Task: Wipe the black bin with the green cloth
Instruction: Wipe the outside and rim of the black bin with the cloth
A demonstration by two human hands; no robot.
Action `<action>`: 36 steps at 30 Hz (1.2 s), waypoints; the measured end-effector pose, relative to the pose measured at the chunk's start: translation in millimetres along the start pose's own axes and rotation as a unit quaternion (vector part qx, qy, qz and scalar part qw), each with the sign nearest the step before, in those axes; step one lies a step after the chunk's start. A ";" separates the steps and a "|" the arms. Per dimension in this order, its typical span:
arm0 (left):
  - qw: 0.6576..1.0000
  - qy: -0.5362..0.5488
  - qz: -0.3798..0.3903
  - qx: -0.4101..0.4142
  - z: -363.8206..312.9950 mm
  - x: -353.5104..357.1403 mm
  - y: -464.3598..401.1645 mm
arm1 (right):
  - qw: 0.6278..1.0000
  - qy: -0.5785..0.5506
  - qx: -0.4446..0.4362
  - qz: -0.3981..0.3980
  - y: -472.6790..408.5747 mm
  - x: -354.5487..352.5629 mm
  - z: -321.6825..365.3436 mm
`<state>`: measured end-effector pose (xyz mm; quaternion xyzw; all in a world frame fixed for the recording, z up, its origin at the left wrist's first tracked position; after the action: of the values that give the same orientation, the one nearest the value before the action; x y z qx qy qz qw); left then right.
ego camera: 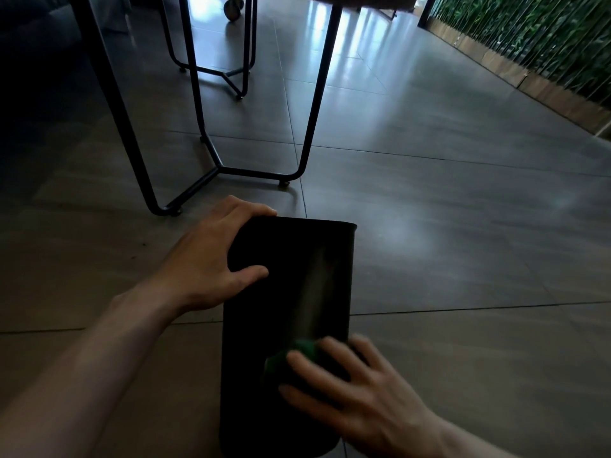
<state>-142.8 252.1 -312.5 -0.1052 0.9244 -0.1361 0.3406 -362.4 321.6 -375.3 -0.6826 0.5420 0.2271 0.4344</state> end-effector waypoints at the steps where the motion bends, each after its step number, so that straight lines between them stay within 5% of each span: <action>1: 1.000 0.000 0.002 0.000 0.3 0.3 0.1 | 1.000 0.007 -0.020 0.001 4.7 0.4 12.5; 7: 1.000 0.016 0.006 -0.006 -2.1 0.7 -0.1 | 1.000 -0.012 -0.002 -0.006 -6.8 -4.8 0.6; 15: 0.999 0.041 0.020 0.000 -10.7 6.0 -2.3 | 0.968 -0.049 0.243 0.041 -62.8 1.6 -118.5; 27: 1.000 0.019 0.001 -0.013 -3.2 -0.6 2.1 | 0.993 0.021 -0.070 0.091 10.2 13.6 42.2; 31: 1.000 0.014 -0.002 -0.014 -3.5 -2.2 0.9 | 0.998 -0.008 0.049 0.026 -21.8 -1.6 -18.9; 36: 1.000 0.024 0.013 -0.010 -10.1 3.1 0.4 | 0.959 -0.047 0.272 0.060 -62.7 -0.8 -121.9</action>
<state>-151.9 253.5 -307.1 -0.0930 0.9350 -0.1245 0.3187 -323.5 221.9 -289.6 -0.4935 0.6026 0.1287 0.6139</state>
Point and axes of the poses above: each hand's wrist, its own y-axis away from the middle knuckle, its own x-axis out of the palm, z = x × y, the point moved 10 cm from there along -y, towards the middle knuckle, and after that the axes turned 13 degrees about y, right-handed, at the moved point
